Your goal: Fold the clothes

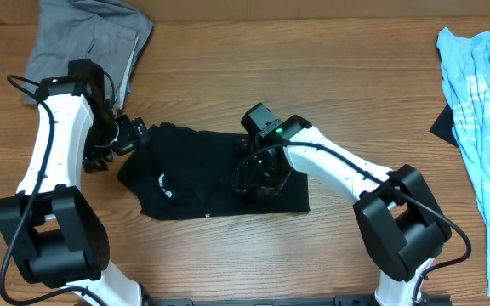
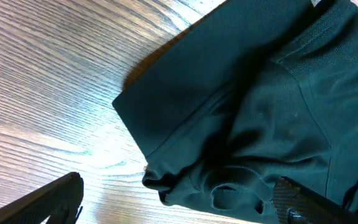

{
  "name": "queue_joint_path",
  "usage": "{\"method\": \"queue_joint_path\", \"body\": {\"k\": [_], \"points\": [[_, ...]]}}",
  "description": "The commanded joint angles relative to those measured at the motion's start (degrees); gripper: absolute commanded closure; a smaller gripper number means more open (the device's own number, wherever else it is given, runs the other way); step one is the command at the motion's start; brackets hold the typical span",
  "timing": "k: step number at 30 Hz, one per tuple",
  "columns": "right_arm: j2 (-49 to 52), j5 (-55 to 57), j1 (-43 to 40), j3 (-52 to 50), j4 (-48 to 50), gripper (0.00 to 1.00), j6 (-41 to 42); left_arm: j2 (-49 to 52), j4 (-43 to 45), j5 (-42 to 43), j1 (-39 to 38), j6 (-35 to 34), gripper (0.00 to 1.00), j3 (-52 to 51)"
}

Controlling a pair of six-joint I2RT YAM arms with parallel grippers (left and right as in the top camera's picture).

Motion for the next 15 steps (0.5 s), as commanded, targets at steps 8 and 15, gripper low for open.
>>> {"method": "queue_joint_path", "body": {"k": [8, 15], "points": [[-0.9, -1.8, 4.4, -0.3, 0.6, 0.96, 6.0, 0.4, -0.1, 0.2, -0.4, 1.3, 0.00, -0.3], [-0.9, -1.7, 11.7, -0.2, 2.6, 0.88, 8.6, 0.4, -0.1, 0.2, -0.4, 1.3, 0.00, -0.3]]}}
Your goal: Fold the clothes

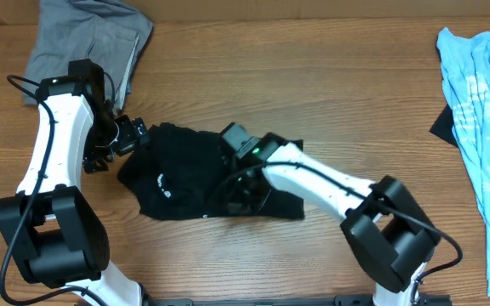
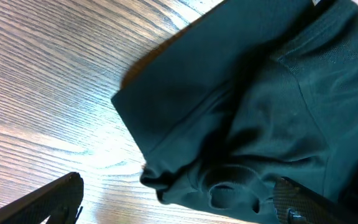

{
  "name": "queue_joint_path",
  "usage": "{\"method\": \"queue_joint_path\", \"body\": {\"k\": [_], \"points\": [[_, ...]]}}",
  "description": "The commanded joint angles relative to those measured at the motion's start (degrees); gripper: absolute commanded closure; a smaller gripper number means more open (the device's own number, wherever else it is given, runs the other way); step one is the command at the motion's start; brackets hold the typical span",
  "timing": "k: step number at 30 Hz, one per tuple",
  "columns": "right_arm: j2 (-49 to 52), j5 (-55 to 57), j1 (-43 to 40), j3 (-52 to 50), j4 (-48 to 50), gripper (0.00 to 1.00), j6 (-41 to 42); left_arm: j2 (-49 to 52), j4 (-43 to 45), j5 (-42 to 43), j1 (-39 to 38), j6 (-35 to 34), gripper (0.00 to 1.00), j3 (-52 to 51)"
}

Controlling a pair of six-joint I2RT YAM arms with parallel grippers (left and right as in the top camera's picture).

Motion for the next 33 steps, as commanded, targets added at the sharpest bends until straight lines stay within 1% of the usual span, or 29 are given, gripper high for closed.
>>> {"method": "queue_joint_path", "body": {"k": [1, 5, 6, 7, 9, 11, 12, 13, 14, 15, 16, 17, 18, 20, 22, 25, 26, 27, 29, 31, 33], "points": [[-0.9, -0.9, 3.4, -0.2, 1.8, 0.77, 1.7, 0.4, -0.1, 0.2, -0.4, 1.3, 0.00, -0.3], [-0.9, -0.9, 2.4, 1.6, -0.4, 0.70, 0.9, 0.4, -0.1, 0.2, -0.4, 1.3, 0.00, -0.3], [-0.9, -0.9, 1.0, 3.2, -3.3, 0.69, -0.2, 0.4, -0.1, 0.2, -0.4, 1.3, 0.00, -0.3], [-0.9, -0.9, -1.4, 5.9, -7.8, 0.61, -2.4, 0.4, 0.0, 0.2, -0.4, 1.3, 0.00, -0.3], [-1.0, -0.9, -4.3, 9.4, -12.3, 0.53, -5.1, 0.4, 0.1, 0.2, -0.4, 1.3, 0.00, -0.3], [-1.3, -0.9, -6.4, 12.0, -14.8, 0.50, -7.8, 0.4, 0.2, 0.2, -0.4, 1.3, 0.00, -0.3], [-1.9, -0.9, -8.0, 13.6, -15.6, 0.44, -9.7, 0.4, 0.2, 0.2, -0.4, 1.3, 0.00, -0.3], [-2.3, -0.9, -9.2, 14.4, -15.6, 0.33, -10.8, 0.4, 0.2, 0.2, -0.4, 1.3, 0.00, -0.3], [-2.4, -0.7, -10.3, 14.7, -15.4, 0.17, -11.2, 0.4, 0.2, 0.2, -0.4, 1.3, 0.00, -0.3], [-2.5, -0.3, -12.0, 14.8, -14.7, 0.13, -11.3, 0.4, 0.3, 0.2, -0.4, 1.3, 0.00, -0.3], [-2.3, -0.3, -12.9, 14.7, -14.1, 0.18, -11.3, 0.4, 0.3, 0.2, -0.4, 1.3, 0.00, -0.3], [-2.0, -0.3, -14.1, 14.4, -12.9, 0.34, -11.3, 0.4, 0.3, 0.2, -0.4, 1.3, 0.00, -0.3], [-1.5, -0.3, -14.8, 14.0, -11.1, 0.54, -11.8, 0.4, 0.3, 0.2, -0.4, 1.3, 0.00, -0.3], [-0.7, -0.3, -15.0, 13.1, -8.5, 0.72, -12.2, 0.4, 0.3, 0.2, -0.4, 1.3, 0.00, -0.3], [0.5, -1.7, -14.8, 12.0, -6.1, 0.82, -12.2, 0.4, 0.3, 0.2, -0.4, 1.3, 0.00, -0.3], [3.5, -4.9, -14.2, 11.7, -3.7, 0.86, -12.2, 0.4, 0.3, 0.2, -0.4, 1.3, 0.00, -0.3], [5.3, -6.8, -14.0, 11.7, -1.8, 0.87, -12.2, 0.4, 0.3, 0.2, -0.4, 1.3, 0.00, -0.3], [7.5, -9.4, -13.8, 11.7, 0.6, 0.92, -12.2, 0.4, 0.3, 0.2, -0.4, 1.3, 0.00, -0.3], [9.8, -10.4, -13.8, 11.7, 2.9, 0.94, -11.9, 0.4, 0.2, 0.2, -0.4, 1.3, 0.00, -0.3], [11.1, -10.0, -14.1, 11.7, 4.5, 0.92, -11.4, 0.4, 0.1, 0.2, -0.4, 1.3, 0.00, -0.3], [12.0, -10.0, -15.0, 11.7, 6.1, 0.85, -9.7, 0.4, 0.2, 0.2, -0.4, 1.3, 0.00, -0.3]]}}
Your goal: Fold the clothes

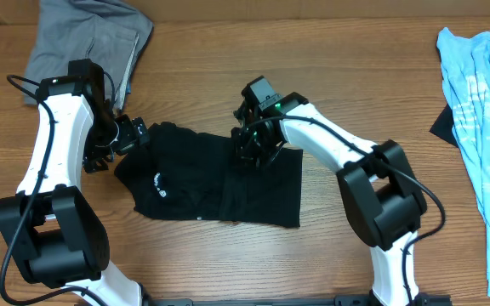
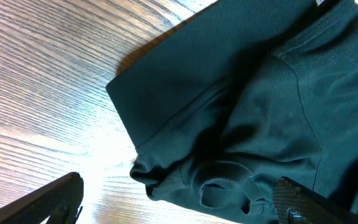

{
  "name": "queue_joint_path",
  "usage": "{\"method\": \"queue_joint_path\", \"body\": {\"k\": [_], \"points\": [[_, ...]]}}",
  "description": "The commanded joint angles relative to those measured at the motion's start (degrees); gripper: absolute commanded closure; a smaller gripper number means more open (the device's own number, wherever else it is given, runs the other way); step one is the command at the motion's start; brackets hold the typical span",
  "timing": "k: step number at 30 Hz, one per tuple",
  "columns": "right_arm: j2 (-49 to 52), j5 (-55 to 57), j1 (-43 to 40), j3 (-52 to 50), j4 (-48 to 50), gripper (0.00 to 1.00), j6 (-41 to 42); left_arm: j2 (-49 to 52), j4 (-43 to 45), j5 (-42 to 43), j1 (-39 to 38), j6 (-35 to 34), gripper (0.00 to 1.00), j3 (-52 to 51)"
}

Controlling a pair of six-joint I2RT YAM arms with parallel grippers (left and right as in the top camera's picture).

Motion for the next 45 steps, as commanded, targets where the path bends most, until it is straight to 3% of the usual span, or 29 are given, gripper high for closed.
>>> {"method": "queue_joint_path", "body": {"k": [1, 3, 6, 9, 13, 18, 20, 25, 32, 35, 38, 40, 42, 44, 45], "points": [[0.8, -1.7, -1.7, -0.2, 2.7, 0.82, 2.4, 0.4, 0.2, 0.2, -0.4, 1.3, 0.00, -0.3], [0.8, -1.3, -2.9, -0.2, 3.1, 0.81, 2.5, 0.4, 0.5, 0.2, -0.4, 1.3, 0.00, -0.3], [0.8, 1.7, -4.7, 0.0, 3.3, 0.91, 2.9, 0.4, 0.6, 0.2, -0.4, 1.3, 0.00, -0.3], [0.6, -4.5, -6.9, 3.2, 1.8, 0.96, -3.0, 0.4, 0.7, 0.2, -0.4, 1.3, 0.00, -0.3], [-2.5, -8.7, -8.4, 8.7, -6.9, 0.96, -8.5, 0.4, 0.7, 0.2, -0.4, 1.3, 0.00, -0.3], [-5.9, -2.5, -7.5, 9.6, -22.8, 0.90, -8.8, 0.4, 0.7, 0.2, -0.4, 1.3, 0.00, -0.3], [-5.9, 0.4, -6.3, 7.6, -23.8, 0.88, -9.1, 0.4, 0.7, 0.2, -0.4, 1.3, 0.00, -0.3], [-5.4, 0.7, -1.4, 0.4, -20.1, 0.88, -5.7, 0.4, 0.4, 0.2, -0.4, 1.3, 0.00, -0.3], [-5.2, 0.3, 7.0, -10.6, -5.2, 0.81, 6.0, 0.4, -0.3, 0.2, -0.4, 1.3, 0.00, -0.3], [-5.2, -3.1, 10.1, -12.2, 1.4, 0.82, 8.1, 0.4, -0.3, 0.2, -0.4, 1.3, 0.00, -0.3], [-5.2, -3.0, 13.0, -11.7, 6.2, 0.89, 9.6, 0.4, -0.3, 0.2, -0.4, 1.3, 0.00, -0.3], [-5.5, -2.7, 13.1, -10.2, 4.9, 0.95, 7.9, 0.4, -0.3, 0.2, -0.4, 1.3, 0.00, -0.3], [-8.0, 2.2, 11.8, -5.6, -3.6, 0.96, 4.1, 0.4, 0.3, 0.2, -0.4, 1.3, 0.00, -0.3], [-11.0, 10.7, 10.1, -1.6, -11.5, 0.91, 4.0, 0.4, 1.7, 0.2, -0.4, 1.3, 0.00, -0.3], [-13.0, 15.6, 8.8, 0.8, -16.1, 0.73, 4.0, 0.4, 3.0, 0.0, -0.4, 1.8, 0.00, -0.3]]}}
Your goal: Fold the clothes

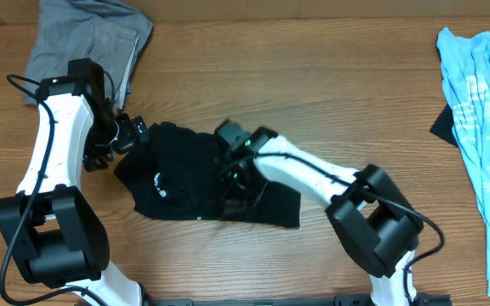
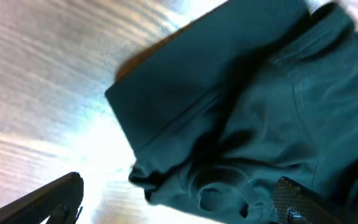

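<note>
A black garment (image 1: 177, 183) lies rumpled on the wooden table (image 1: 313, 76), left of centre. My left gripper (image 1: 134, 136) sits at its far left edge and is open. In the left wrist view the black fingers (image 2: 48, 199) stand wide apart, with the bunched edge of the garment (image 2: 247, 112) between them, untouched. My right gripper (image 1: 238, 191) is low over the middle of the garment. Its jaws are lost against the dark cloth, so their state is unclear.
A grey garment (image 1: 83, 38) lies crumpled at the far left corner. A light blue shirt (image 1: 483, 110) hangs over the right edge, with a dark item (image 1: 442, 127) beside it. Bare wood spans the far middle and right of centre.
My right gripper was at the garment's far edge and is now further left and nearer, over its middle. The left gripper stays open at the left edge.
My right gripper was first on the garment's right-middle, then further left with the right edge drawn in. Later it was at the far edge with the cloth spread wider at the near right. Now it is over the middle again. The left gripper stayed open.
</note>
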{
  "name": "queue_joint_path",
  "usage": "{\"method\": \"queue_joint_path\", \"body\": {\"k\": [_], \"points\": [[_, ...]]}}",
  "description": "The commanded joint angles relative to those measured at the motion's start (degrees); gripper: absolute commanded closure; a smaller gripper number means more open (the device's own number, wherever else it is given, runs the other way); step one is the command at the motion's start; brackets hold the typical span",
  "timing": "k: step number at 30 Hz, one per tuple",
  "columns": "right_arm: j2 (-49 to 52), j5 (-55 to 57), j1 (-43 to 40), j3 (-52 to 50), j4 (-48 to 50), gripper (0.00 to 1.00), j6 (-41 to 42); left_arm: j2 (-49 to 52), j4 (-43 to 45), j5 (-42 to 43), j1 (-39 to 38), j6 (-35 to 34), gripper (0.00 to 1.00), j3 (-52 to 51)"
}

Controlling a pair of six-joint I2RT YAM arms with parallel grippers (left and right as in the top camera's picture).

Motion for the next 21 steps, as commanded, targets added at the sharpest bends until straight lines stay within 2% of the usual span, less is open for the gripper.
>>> {"method": "queue_joint_path", "body": {"k": [1, 2, 6, 9, 11, 15, 18, 21], "points": [[-8.5, 15.4, -4.2, 8.2, -8.8, 0.30, -1.7, 0.4, 4.3, 0.0, -0.3, 3.8, 0.00, -0.3], [-9.7, 17.7, -5.2, 9.2, -11.0, 0.00, -1.7, 0.4, 5.6, 0.0, -0.2, 4.2, 0.00, -0.3], [-13.0, 21.8, -9.7, 10.2, -16.8, 0.00, -1.7, 0.4, 10.6, 0.7, 1.2, 6.9, 0.00, -0.3], [-13.0, 22.4, -12.5, 9.5, -19.1, 0.00, -2.1, 0.8, 11.3, 2.1, 2.1, 17.1, 0.00, -0.3], [-12.9, 23.4, -13.0, 8.9, -17.3, 0.00, -2.1, 1.7, 11.2, 2.1, 2.8, 22.3, 0.00, -0.3], [-12.9, 23.4, -12.9, 7.5, -13.1, 0.00, -2.1, 4.3, 13.1, 5.4, 4.0, 26.1, 0.00, -0.3], [-12.9, 23.4, -12.9, 5.6, -11.1, 0.00, -2.1, 9.2, 17.0, 13.6, 4.6, 31.6, 0.00, -0.3], [-12.9, 23.4, -12.9, 4.3, -11.0, 0.00, -2.1, 13.2, 19.5, 16.4, 4.6, 32.2, 0.00, -0.3]]}}
